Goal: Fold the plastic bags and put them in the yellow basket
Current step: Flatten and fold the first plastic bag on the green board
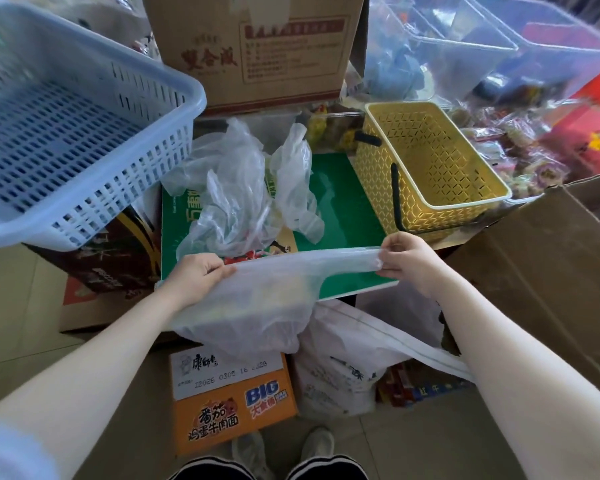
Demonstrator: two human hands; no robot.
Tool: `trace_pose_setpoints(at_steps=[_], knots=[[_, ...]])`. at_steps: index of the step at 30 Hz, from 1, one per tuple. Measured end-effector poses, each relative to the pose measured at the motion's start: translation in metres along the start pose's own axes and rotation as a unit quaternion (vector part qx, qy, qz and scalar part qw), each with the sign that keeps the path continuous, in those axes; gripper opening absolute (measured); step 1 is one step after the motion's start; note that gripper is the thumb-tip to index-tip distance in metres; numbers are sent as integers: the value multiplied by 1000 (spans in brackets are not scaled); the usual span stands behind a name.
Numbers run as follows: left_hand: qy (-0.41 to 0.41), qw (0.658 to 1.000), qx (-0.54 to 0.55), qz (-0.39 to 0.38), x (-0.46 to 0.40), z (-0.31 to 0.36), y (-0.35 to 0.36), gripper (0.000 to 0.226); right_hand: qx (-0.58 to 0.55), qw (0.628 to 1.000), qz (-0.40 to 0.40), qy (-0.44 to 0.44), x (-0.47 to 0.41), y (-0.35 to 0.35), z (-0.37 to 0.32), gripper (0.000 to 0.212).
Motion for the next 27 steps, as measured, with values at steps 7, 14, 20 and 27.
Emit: trace_pose_setpoints(at_steps=[7,14,20,27], knots=[[9,999,11,29,6,-7,-5,49,-195,981,6,14,-6,5,1,34],[50,996,18,72,-8,4,-8,44,-271,957,1,104,-30,29,21,31],[73,995,-1,70,-13,-3,-6,46,-289,942,102,135,-44,28,32,3],[40,996,-59,54,-14,-18,-12,49,-216,947,176,162,-47,24,32,23]])
Point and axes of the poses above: each hand's wrist, its own x-axis away from the middle knuckle, its own y-axis out of the palm, z = x × y, the point moved 10 cm from there along -x, towards the middle knuckle, and after that the axes turned 12 degrees about y, right-handed, at the moved point
